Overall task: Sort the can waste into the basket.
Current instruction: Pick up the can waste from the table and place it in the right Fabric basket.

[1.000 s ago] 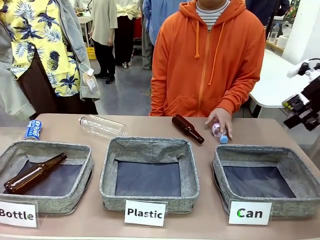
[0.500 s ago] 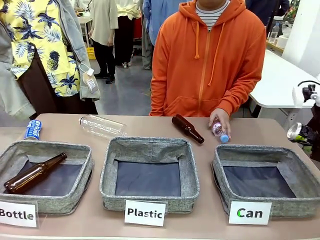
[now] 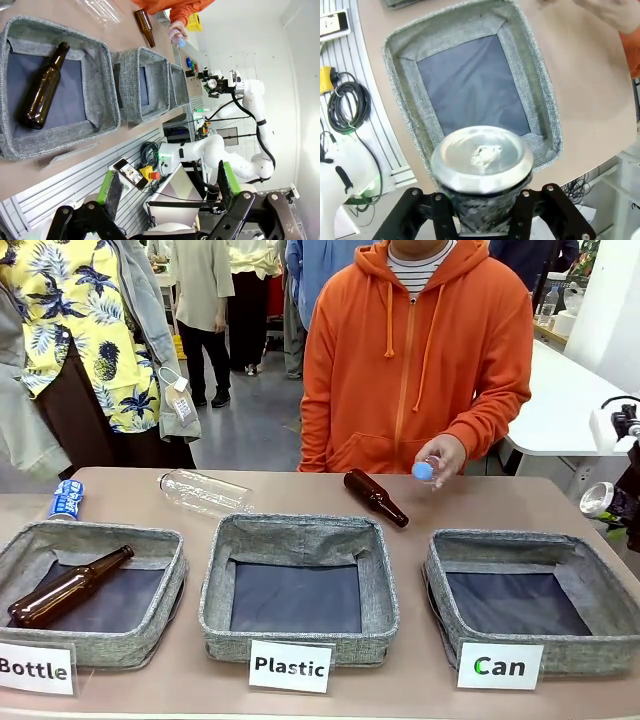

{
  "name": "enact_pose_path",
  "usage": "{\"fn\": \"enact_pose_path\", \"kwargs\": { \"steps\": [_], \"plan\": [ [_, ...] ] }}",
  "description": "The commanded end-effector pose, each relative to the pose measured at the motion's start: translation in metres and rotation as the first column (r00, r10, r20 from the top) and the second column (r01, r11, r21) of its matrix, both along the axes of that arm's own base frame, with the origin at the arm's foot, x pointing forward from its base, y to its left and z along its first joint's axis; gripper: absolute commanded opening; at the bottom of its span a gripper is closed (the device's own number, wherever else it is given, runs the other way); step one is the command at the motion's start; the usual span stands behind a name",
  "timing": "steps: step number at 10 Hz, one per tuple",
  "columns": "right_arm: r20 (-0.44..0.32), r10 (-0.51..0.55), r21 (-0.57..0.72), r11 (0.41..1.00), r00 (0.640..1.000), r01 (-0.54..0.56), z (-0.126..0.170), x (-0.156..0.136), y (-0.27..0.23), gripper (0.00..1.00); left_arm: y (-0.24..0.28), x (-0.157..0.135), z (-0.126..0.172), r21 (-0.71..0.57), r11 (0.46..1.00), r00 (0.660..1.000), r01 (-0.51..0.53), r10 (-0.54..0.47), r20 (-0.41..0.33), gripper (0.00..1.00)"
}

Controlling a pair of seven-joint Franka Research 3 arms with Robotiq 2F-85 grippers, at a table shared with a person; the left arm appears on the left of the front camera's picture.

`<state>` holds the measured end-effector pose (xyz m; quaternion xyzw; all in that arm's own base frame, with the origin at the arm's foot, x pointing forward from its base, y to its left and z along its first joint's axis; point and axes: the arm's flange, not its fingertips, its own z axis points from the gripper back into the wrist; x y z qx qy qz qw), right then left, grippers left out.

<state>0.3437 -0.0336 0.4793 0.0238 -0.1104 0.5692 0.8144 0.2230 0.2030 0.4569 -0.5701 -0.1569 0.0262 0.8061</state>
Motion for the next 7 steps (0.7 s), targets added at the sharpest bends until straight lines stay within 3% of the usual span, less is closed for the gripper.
{"fn": "enact_pose_path", "kwargs": {
  "steps": [1,2,3,7],
  "plan": [
    [0.015,0.032,0.029,0.999,0.999,-0.032,-0.0007,0.0025,-0.0031,1.00,0.0008,-0.0008,0.0021,-0.009,1.000,1.000,0.003,-0.003,-0.009,1.00],
    [0.021,0.027,0.044,0.999,0.999,-0.028,-0.0009,0.0031,-0.0032,0.60,0.0008,-0.0008,0.0021,-0.009,1.000,1.000,0.003,-0.003,-0.009,1.00],
    [0.032,0.032,0.066,0.997,0.999,-0.034,-0.0013,0.0035,-0.0036,1.00,0.0008,-0.0008,0.0021,-0.009,1.000,1.000,0.003,-0.003,-0.009,1.00],
    [0.026,0.003,0.126,0.992,1.000,-0.007,-0.0008,0.0082,-0.0065,1.00,0.0008,-0.0008,0.0021,-0.009,1.000,1.000,0.003,-0.003,-0.009,1.00]
  ]
}}
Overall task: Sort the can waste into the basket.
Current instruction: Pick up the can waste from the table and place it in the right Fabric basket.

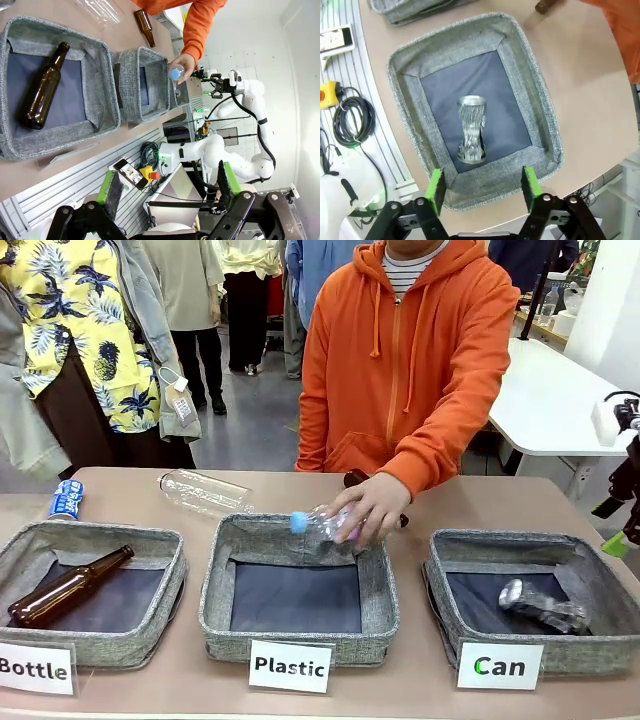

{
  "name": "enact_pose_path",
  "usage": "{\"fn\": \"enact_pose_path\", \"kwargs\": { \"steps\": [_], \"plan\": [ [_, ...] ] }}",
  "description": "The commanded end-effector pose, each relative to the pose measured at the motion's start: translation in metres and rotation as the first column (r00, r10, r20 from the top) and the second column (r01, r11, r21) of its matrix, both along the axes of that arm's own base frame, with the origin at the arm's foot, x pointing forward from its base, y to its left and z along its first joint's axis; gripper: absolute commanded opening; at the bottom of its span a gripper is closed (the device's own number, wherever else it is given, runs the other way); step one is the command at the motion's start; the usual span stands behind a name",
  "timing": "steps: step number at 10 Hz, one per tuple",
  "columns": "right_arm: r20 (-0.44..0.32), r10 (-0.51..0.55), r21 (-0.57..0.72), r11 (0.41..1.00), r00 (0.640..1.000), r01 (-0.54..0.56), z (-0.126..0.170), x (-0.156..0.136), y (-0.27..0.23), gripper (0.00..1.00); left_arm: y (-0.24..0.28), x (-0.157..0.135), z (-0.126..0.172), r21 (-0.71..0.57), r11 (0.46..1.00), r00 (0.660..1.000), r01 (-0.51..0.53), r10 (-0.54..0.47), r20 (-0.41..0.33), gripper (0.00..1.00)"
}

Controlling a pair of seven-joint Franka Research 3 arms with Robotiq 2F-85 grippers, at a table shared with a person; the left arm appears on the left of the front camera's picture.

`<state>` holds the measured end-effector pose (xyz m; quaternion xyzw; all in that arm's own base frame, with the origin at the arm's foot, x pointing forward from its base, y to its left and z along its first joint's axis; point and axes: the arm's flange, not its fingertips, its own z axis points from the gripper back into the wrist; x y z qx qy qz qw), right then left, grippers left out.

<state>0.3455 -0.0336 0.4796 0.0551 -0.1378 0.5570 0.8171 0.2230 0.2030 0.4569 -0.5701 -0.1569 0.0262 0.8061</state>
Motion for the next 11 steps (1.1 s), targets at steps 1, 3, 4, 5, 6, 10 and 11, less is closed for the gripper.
{"fn": "enact_pose_path", "kwargs": {
  "steps": [1,3,4,5,6,10,11],
  "plan": [
    [0.016,0.014,0.052,0.999,1.000,-0.015,-0.001,0.008,-0.007,1.00,0.001,-0.001,0.002,-0.009,1.000,1.000,0.003,-0.003,-0.009,1.00],
    [0.001,-0.023,0.099,0.995,1.000,0.022,0.001,0.010,-0.010,1.00,0.001,-0.001,0.002,-0.009,1.000,1.000,0.003,-0.003,-0.009,1.00],
    [-0.015,-0.092,0.135,0.986,0.996,0.093,0.003,0.012,-0.012,1.00,0.001,-0.001,0.002,-0.009,1.000,1.000,0.003,-0.003,-0.009,1.00],
    [-0.120,-0.211,0.246,0.940,0.970,0.235,0.010,0.016,-0.015,1.00,0.001,-0.001,0.002,-0.009,1.000,1.000,0.003,-0.003,-0.009,1.00],
    [-0.277,-0.373,0.402,0.792,0.886,0.459,0.020,0.022,-0.023,1.00,0.001,-0.001,0.002,-0.009,1.000,1.000,0.003,-0.003,-0.009,1.00],
    [-0.853,-0.163,0.490,0.080,0.497,0.868,0.029,0.047,-0.086,1.00,0.001,-0.001,0.002,-0.009,1.000,1.000,0.003,-0.003,-0.009,1.00],
    [-0.876,-0.054,0.479,0.030,0.480,0.877,0.024,0.048,-0.099,1.00,0.001,-0.001,0.002,-0.009,1.000,1.000,0.003,-0.003,-0.009,1.00]
  ]
}}
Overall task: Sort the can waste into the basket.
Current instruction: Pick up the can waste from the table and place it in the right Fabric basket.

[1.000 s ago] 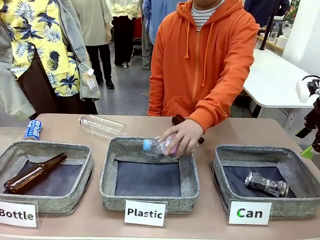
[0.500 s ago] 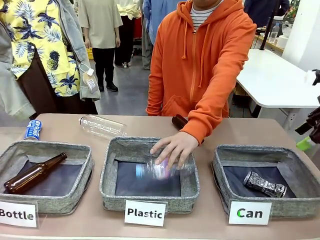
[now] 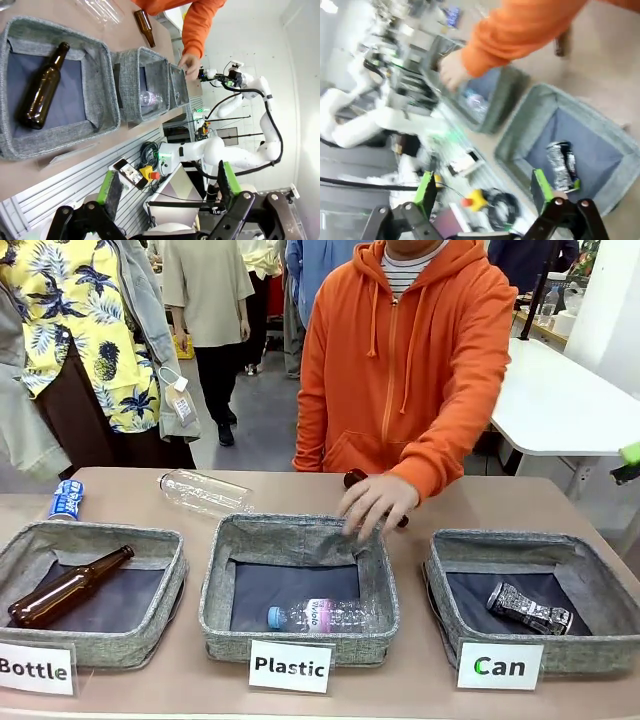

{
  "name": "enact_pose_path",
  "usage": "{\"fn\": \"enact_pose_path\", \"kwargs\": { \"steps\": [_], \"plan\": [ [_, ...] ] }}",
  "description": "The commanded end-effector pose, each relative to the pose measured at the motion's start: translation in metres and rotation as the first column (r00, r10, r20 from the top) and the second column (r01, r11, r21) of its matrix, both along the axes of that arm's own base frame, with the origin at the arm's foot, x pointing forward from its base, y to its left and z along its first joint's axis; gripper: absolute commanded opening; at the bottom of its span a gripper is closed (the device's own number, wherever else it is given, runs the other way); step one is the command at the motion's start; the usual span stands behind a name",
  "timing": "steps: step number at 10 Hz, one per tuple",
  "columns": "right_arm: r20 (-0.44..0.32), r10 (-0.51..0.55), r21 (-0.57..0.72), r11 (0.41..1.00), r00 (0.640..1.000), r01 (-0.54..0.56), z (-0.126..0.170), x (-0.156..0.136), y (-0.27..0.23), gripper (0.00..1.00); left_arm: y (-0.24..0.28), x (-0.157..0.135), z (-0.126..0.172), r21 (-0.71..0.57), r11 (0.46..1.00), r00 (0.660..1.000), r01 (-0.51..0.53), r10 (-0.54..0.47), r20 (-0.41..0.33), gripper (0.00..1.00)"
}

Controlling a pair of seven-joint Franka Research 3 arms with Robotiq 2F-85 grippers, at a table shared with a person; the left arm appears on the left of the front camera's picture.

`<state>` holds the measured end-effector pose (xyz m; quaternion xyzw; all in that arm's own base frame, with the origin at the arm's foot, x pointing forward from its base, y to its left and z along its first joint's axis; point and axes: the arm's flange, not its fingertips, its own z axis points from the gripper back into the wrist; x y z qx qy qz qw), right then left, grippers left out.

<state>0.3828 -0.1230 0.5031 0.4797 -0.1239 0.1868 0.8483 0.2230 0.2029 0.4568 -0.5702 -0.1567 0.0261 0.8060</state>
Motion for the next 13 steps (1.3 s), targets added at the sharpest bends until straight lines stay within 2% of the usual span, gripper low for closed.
{"fn": "enact_pose_path", "kwargs": {
  "steps": [1,2,3,4,13],
  "plan": [
    [-0.339,-0.242,0.480,0.787,0.909,0.389,-0.006,0.013,-0.020,1.00,0.001,-0.001,0.002,-0.008,1.000,1.000,0.003,-0.003,-0.009,1.00],
    [-0.348,-0.250,0.505,0.762,0.903,0.406,-0.011,0.014,-0.025,1.00,0.001,-0.001,0.002,-0.008,1.000,1.000,0.003,-0.003,-0.009,1.00],
    [-0.351,-0.282,0.477,0.767,0.893,0.430,-0.016,0.019,-0.024,1.00,0.001,-0.001,0.002,-0.008,1.000,1.000,0.003,-0.003,-0.009,1.00],
    [-0.158,-0.088,0.260,0.957,0.983,0.128,-0.017,0.004,-0.026,1.00,0.001,-0.001,0.002,-0.008,1.000,1.000,0.003,-0.003,-0.009,1.00],
    [-0.158,-0.088,0.260,0.957,0.983,0.128,-0.017,0.004,-0.026,1.00,0.001,-0.001,0.002,-0.008,1.000,1.000,0.003,-0.003,-0.009,1.00]
  ]
}}
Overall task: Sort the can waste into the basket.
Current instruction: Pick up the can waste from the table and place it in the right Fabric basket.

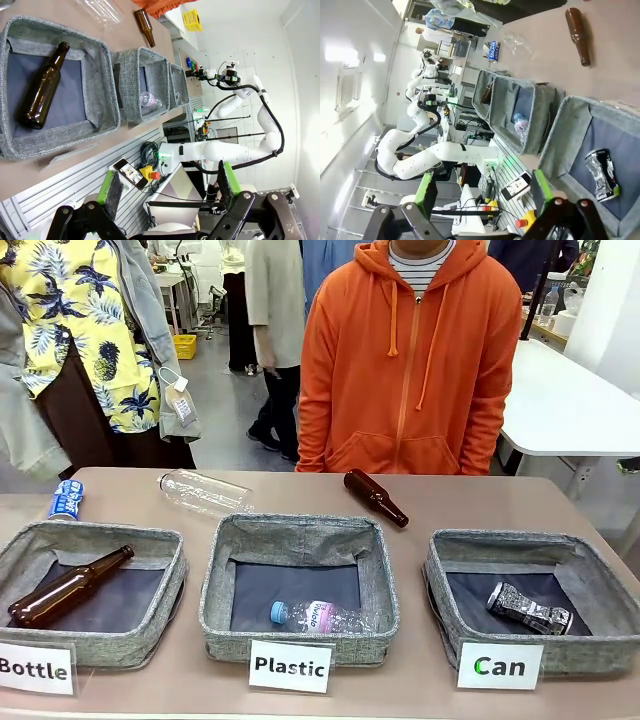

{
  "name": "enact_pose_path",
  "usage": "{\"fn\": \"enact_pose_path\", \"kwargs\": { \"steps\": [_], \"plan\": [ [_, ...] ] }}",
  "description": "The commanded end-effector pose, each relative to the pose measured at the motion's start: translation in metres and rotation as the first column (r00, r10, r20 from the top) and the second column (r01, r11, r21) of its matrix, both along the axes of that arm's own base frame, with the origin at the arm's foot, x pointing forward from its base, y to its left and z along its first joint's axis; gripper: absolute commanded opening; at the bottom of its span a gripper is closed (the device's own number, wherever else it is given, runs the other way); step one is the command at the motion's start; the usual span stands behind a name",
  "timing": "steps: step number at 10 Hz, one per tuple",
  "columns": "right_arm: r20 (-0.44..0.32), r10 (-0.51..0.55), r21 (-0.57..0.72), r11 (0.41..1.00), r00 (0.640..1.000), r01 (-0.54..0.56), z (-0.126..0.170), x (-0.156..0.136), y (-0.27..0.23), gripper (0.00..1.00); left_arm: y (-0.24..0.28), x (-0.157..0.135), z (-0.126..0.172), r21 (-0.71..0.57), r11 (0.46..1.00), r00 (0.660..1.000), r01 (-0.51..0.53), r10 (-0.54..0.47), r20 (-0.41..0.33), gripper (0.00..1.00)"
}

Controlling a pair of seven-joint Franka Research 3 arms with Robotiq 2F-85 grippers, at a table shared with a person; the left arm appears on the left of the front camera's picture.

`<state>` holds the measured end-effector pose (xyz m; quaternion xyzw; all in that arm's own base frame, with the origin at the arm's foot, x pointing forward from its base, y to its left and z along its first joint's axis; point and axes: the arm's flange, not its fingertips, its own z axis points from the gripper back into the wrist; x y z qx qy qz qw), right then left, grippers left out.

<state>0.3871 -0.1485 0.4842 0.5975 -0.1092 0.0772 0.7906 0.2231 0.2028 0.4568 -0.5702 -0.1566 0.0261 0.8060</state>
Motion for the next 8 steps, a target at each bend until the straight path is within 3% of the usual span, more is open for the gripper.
{"fn": "enact_pose_path", "kwargs": {
  "steps": [1,3,4,5,6,8],
  "plan": [
    [0.015,0.010,-0.006,1.000,1.000,-0.010,0.001,0.000,-0.001,1.00,0.001,-0.001,0.002,-0.008,1.000,1.000,0.003,-0.003,-0.009,1.00],
    [0.015,0.010,-0.006,1.000,1.000,-0.010,0.001,0.000,-0.001,1.00,0.000,0.000,0.000,0.000,1.000,1.000,0.000,0.000,0.000,1.00],
    [0.015,0.010,-0.006,1.000,1.000,-0.010,0.001,0.000,-0.001,1.00,-0.021,0.017,0.017,0.114,0.993,0.999,-0.022,0.025,-0.021,1.00],
    [0.015,0.010,-0.006,1.000,1.000,-0.010,0.001,0.000,-0.001,1.00,-0.046,0.048,0.033,0.248,0.969,0.997,-0.018,0.036,-0.067,1.00],
    [0.015,0.010,-0.006,1.000,1.000,-0.010,0.001,0.000,-0.001,1.00,-0.067,0.085,0.047,0.388,0.919,0.987,-0.068,0.120,-0.110,1.00],
    [0.015,0.010,-0.006,1.000,1.000,-0.010,0.001,0.000,-0.001,1.00,-0.088,0.156,0.046,0.594,0.804,0.924,-0.034,0.251,-0.287,1.00]
  ]
}}
